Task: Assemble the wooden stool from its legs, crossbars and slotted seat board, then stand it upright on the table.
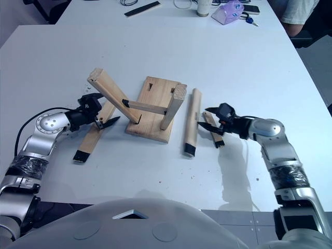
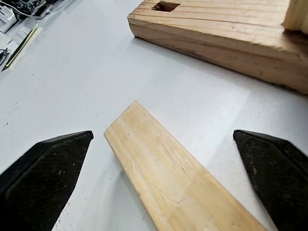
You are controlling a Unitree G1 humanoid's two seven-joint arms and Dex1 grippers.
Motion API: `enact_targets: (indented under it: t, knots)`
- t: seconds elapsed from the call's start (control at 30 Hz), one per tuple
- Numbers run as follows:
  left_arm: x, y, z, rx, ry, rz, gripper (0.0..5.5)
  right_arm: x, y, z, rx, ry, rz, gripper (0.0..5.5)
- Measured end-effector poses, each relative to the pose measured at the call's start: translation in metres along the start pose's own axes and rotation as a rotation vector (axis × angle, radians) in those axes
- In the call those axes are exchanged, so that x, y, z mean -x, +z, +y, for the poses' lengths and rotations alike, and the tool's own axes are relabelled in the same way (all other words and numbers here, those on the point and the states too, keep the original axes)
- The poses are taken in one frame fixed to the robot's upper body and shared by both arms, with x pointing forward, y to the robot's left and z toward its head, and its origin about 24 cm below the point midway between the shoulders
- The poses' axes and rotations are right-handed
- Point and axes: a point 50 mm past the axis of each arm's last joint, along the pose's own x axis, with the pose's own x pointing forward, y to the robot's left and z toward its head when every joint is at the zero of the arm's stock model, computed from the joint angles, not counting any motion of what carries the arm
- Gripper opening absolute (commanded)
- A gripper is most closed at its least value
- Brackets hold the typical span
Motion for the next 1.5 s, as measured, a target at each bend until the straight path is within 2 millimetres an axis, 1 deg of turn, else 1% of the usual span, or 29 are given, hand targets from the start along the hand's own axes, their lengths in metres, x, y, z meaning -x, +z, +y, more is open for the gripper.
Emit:
enact_targets:
  t: [0.23, 0.3, 0.43, 0.5, 0.57, 0.63, 0.7, 0.73, 0.77, 0.83, 0.87, 0.97, 1.03, 1.07, 1.13, 1.17, 1.27, 1.33, 1.43, 1.5]
  knots:
    - [0.002, -0.001, 0.002, -0.003, 0.014, -0.005, 5.4, 0.004, 0.014, 0.014, -0.03, 0.023, -0.017, 3.09]
    - [0.002, -0.001, 0.003, -0.003, 0.016, -0.004, 5.4, 0.007, 0.024, 0.013, -0.016, 0.01, -0.04, 3.09]
    - [0.001, 0.003, 0.003, -0.009, 0.015, -0.007, 5.4, 0.014, 0.05, 0.007, 0.027, -0.044, -0.111, 3.09]
    - [-0.003, 0.008, 0.0, -0.012, 0.006, -0.017, 5.4, 0.013, 0.062, 0.01, 0.043, -0.041, -0.141, 3.09]
    - [-0.013, 0.022, -0.006, -0.004, -0.012, -0.071, 5.4, 0.009, 0.076, 0.02, 0.057, -0.003, -0.192, 3.09]
    - [-0.019, 0.037, -0.004, -0.006, -0.005, -0.12, 5.4, 0.001, 0.078, 0.033, 0.058, 0.047, -0.201, 3.09]
    - [-0.021, 0.047, 0.001, -0.009, 0.024, -0.148, 5.4, -0.011, 0.073, 0.046, 0.027, 0.094, -0.199, 3.09]
    - [-0.024, 0.053, 0.004, -0.002, 0.046, -0.166, 5.4, -0.024, 0.066, 0.056, 0.004, 0.121, -0.185, 3.09]
    - [-0.024, 0.056, 0.006, 0.001, 0.053, -0.179, 5.4, -0.033, 0.062, 0.062, -0.014, 0.143, -0.179, 3.09]
    - [-0.025, 0.061, 0.007, 0.002, 0.06, -0.195, 5.4, -0.051, 0.049, 0.07, -0.037, 0.151, -0.142, 3.09]
    - [-0.025, 0.063, 0.008, -0.002, 0.062, -0.201, 5.4, -0.056, 0.047, 0.07, -0.019, 0.146, -0.143, 3.09]
    - [-0.025, 0.071, 0.006, -0.024, 0.065, -0.226, 5.4, -0.061, 0.044, 0.05, 0.064, 0.064, -0.121, 3.09]
    - [-0.027, 0.084, 0.0, -0.046, 0.048, -0.267, 5.4, -0.058, 0.04, 0.035, 0.089, -0.008, -0.099, 3.09]
    - [-0.027, 0.092, -0.004, -0.059, 0.035, -0.3, 5.4, -0.053, 0.035, 0.026, 0.087, -0.05, -0.084, 3.09]
    - [-0.026, 0.097, -0.009, -0.07, 0.023, -0.326, 5.4, -0.044, 0.028, 0.019, 0.085, -0.085, -0.062, 3.09]
    - [-0.026, 0.097, -0.013, -0.071, 0.015, -0.328, 5.4, -0.039, 0.024, 0.017, 0.083, -0.099, -0.049, 3.09]
    - [-0.026, 0.09, -0.021, -0.058, -0.001, -0.306, 5.4, -0.029, 0.017, 0.015, 0.084, -0.116, -0.03, 3.09]
    - [-0.025, 0.085, -0.029, -0.047, -0.019, -0.297, 5.4, -0.022, 0.013, 0.018, 0.085, -0.119, -0.027, 3.09]
    - [-0.023, 0.087, -0.04, -0.045, -0.045, -0.303, 5.4, -0.014, 0.009, 0.021, 0.098, -0.121, -0.021, 3.09]
    - [-0.022, 0.089, -0.053, -0.038, -0.079, -0.308, 5.4, -0.008, 0.007, 0.024, 0.099, -0.134, -0.014, 3.09]
